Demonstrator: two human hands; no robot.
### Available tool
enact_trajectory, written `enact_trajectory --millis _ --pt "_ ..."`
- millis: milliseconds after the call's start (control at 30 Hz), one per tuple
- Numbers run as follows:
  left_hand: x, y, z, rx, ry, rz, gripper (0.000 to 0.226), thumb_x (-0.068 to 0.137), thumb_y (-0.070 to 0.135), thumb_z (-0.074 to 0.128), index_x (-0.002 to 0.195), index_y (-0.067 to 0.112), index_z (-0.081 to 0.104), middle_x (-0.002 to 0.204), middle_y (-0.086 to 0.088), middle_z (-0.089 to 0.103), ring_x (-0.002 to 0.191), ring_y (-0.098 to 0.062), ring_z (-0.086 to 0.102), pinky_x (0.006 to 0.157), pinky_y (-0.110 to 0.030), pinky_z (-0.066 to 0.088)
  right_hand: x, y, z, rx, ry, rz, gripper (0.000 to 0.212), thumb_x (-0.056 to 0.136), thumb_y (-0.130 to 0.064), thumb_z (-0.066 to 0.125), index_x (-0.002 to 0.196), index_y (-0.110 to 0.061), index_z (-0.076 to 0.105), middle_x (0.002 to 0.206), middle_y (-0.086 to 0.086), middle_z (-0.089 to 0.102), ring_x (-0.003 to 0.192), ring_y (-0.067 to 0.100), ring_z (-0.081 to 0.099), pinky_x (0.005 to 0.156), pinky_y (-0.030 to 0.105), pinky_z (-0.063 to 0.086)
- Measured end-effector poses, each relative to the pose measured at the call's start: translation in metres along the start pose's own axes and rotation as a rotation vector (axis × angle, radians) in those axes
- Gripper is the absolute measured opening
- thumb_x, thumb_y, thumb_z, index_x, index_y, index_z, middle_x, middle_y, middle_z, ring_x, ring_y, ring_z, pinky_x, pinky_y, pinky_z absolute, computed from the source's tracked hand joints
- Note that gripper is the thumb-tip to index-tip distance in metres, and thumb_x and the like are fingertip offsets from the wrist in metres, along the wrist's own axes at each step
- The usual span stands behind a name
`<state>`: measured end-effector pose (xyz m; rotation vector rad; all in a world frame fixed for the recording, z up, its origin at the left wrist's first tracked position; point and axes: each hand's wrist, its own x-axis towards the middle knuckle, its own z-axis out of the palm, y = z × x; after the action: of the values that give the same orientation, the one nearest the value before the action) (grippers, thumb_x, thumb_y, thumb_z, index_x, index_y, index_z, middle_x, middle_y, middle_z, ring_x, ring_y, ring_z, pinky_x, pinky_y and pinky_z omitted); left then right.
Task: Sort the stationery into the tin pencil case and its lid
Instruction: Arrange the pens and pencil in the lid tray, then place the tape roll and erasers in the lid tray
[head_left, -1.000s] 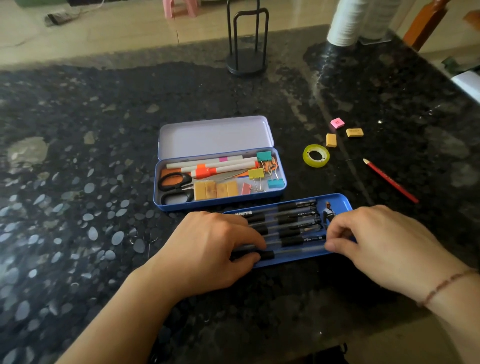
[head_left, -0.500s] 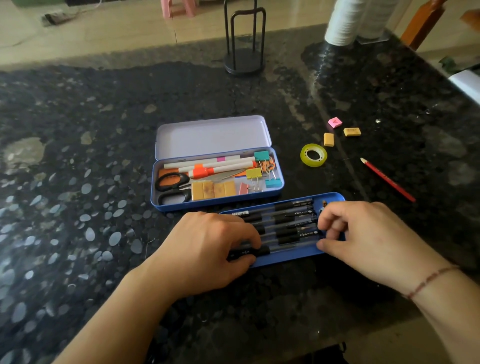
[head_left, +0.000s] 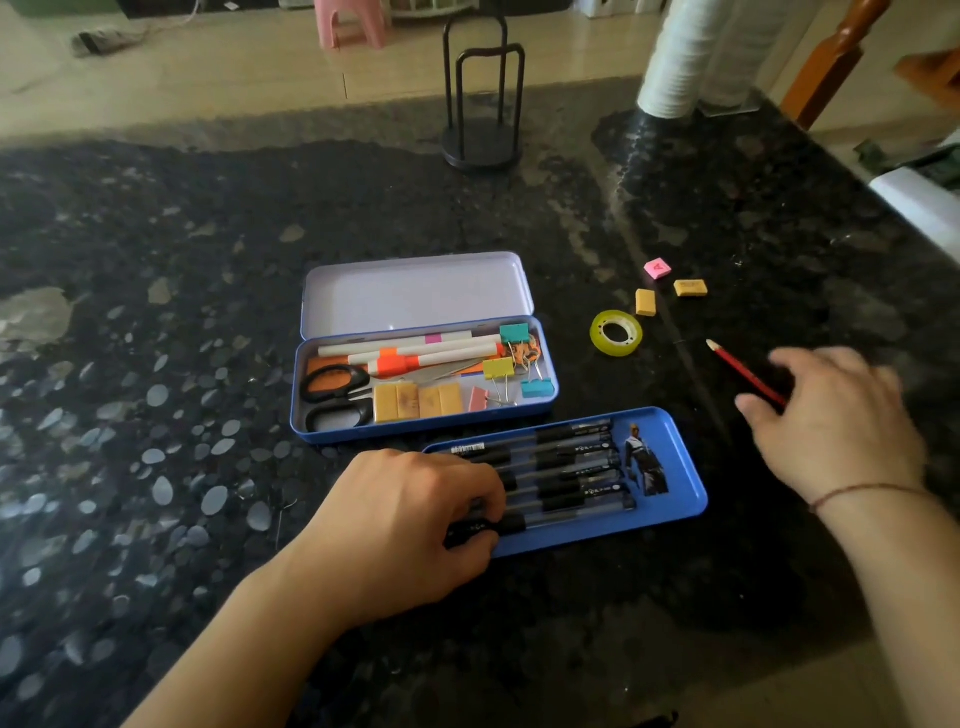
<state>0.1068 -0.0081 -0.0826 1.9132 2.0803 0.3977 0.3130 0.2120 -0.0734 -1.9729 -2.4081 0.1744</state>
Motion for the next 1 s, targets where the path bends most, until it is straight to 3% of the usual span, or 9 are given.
enact_trajectory --millis 67,133,200,300,433,600,833,933,1000 --pt "0.0 0.001 -0.001 -0.019 0.001 0.0 0.016 0.073 0.045 0.059 0.087 0.039 0.055 0.067 0.022 0.05 0.056 -0.001 0.048 0.049 -0.016 0.039 0.003 0.005 0.002 0.042 0.003 0.065 0.032 0.085 -0.031 0.066 0.116 -0.021 0.062 0.118 0.009 0.055 0.112 0.033 0.051 0.079 0.047 0.052" --pt "0.0 0.001 -0.001 -0.056 -0.001 0.008 0.017 0.074 0.042 0.061 0.09 0.04 0.057 0.075 0.022 0.057 0.061 0.0 0.052 0.05 -0.02 0.045 -0.004 0.0 -0.002 0.137 0.061 -0.024 0.014 0.086 -0.022 0.066 0.1 -0.02 0.066 0.103 0.005 0.059 0.099 0.028 0.056 0.075 0.04 0.05" --pt "0.0 0.002 -0.001 -0.081 -0.018 0.025 0.018 0.075 0.038 0.062 0.092 0.041 0.061 0.085 0.022 0.064 0.069 0.002 0.057 0.055 -0.024 0.05 -0.023 -0.01 -0.013 0.268 0.033 -0.238 0.01 0.084 -0.019 0.065 0.093 -0.023 0.066 0.098 -0.002 0.059 0.09 0.019 0.054 0.076 0.035 0.046" --pt "0.001 0.0 0.0 -0.078 -0.028 0.02 0.019 0.076 0.038 0.061 0.094 0.041 0.063 0.088 0.021 0.066 0.073 0.001 0.059 0.057 -0.027 0.052 -0.064 -0.03 -0.03 0.216 -0.215 -0.65 0.009 0.08 -0.038 0.055 0.088 -0.036 0.06 0.091 -0.02 0.054 0.089 0.002 0.05 0.077 0.027 0.045" --pt "0.0 -0.002 0.0 -0.08 -0.043 0.016 0.021 0.077 0.043 0.059 0.099 0.043 0.061 0.091 0.02 0.067 0.076 -0.001 0.062 0.06 -0.029 0.053 -0.084 -0.04 -0.026 -0.005 -0.353 -0.846 0.01 0.088 -0.048 0.051 0.095 -0.042 0.055 0.094 -0.023 0.05 0.096 -0.003 0.044 0.08 0.019 0.042" --pt "-0.001 0.002 -0.004 -0.109 -0.017 0.002 0.02 0.076 0.043 0.056 0.095 0.04 0.062 0.084 0.02 0.065 0.069 -0.001 0.058 0.058 -0.027 0.051 -0.089 -0.048 -0.018 0.056 -0.345 -0.81 0.016 0.086 -0.046 0.056 0.102 -0.042 0.054 0.1 -0.023 0.05 0.099 -0.002 0.045 0.082 0.021 0.045" --pt "-0.003 0.002 -0.005 -0.066 0.048 0.034 0.025 0.075 0.055 0.064 0.093 0.038 0.062 0.086 0.018 0.061 0.073 -0.002 0.057 0.057 -0.03 0.051 -0.078 -0.036 -0.027 -0.036 -0.296 -0.565 0.024 0.077 -0.057 0.062 0.08 -0.037 0.05 0.08 -0.019 0.05 0.083 -0.001 0.047 0.067 0.02 0.045" --pt "-0.002 -0.001 -0.005 -0.038 0.118 0.025 0.043 0.071 0.062 0.067 0.107 0.039 0.061 0.106 0.018 0.053 0.098 -0.006 0.05 0.075 -0.031 0.052 -0.071 -0.029 -0.025 0.017 -0.275 -0.459 0.024 0.081 -0.052 0.062 0.097 -0.04 0.049 0.077 -0.016 0.054 0.078 -0.001 0.052 0.069 0.023 0.05" --pt "-0.001 0.001 -0.003 -0.019 0.12 0.036 0.058 0.069 0.065 0.067 0.119 0.038 0.056 0.122 0.015 0.048 0.115 -0.012 0.042 0.094 -0.036 0.044 -0.072 -0.03 -0.022 0.036 -0.295 -0.47 0.045 0.08 -0.055 0.061 0.118 -0.041 0.041 0.075 -0.016 0.057 0.077 -0.001 0.054 0.074 0.026 0.051"
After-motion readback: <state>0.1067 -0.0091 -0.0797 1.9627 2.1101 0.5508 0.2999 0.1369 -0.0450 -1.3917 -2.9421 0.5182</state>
